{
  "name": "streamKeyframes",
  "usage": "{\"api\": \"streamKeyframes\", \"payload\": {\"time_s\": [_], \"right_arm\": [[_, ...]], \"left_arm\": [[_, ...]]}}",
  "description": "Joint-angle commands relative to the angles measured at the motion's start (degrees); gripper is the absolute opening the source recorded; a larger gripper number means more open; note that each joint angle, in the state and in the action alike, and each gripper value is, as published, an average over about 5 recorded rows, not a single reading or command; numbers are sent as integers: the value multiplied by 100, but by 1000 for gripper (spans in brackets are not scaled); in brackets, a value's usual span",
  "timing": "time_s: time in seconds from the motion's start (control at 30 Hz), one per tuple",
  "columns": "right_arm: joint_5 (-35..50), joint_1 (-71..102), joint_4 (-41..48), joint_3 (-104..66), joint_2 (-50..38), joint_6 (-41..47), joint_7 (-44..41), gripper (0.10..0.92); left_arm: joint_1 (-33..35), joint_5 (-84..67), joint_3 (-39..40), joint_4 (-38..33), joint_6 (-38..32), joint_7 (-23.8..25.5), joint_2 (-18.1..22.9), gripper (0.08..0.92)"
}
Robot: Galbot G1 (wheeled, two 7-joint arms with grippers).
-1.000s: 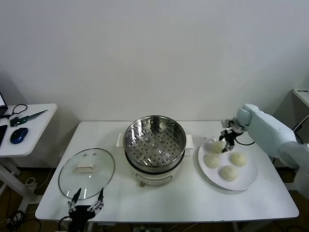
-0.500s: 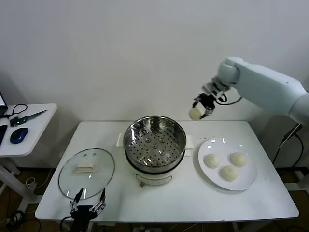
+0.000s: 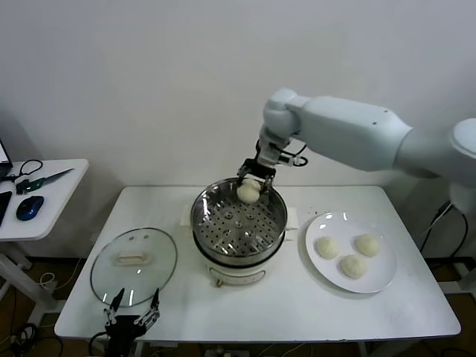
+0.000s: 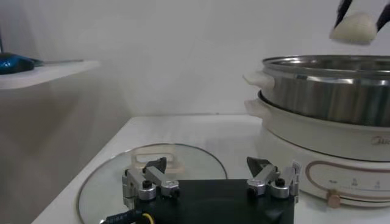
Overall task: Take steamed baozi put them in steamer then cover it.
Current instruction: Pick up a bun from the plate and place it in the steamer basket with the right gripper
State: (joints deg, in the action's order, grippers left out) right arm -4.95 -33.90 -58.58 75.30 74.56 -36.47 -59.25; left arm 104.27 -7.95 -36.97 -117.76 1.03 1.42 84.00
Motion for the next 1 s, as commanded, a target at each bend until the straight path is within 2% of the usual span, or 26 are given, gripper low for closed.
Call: {"api": "streamKeyframes", "payload": {"time_s": [0.03, 0.5, 0.73, 0.87, 1.0], "right_arm": [[-1388, 827, 788, -567, 546, -621, 199, 636], [-1600, 1096, 1468, -854, 736, -708, 264, 651], [-1380, 1038, 1554, -819, 766, -734, 314, 796], [-498, 607, 1219, -520, 560, -608, 89, 821], [1437, -411, 834, 215, 172, -138, -303, 823]], "left_arm": [[-4, 3, 22, 24, -11, -18, 24, 823], [-27, -35, 24, 66, -14, -32, 59, 823], [-19, -75, 17, 36, 1, -41, 68, 823], [-14, -85, 17, 16, 9, -39, 67, 823], [-21, -84, 22, 11, 23, -34, 67, 823]]}}
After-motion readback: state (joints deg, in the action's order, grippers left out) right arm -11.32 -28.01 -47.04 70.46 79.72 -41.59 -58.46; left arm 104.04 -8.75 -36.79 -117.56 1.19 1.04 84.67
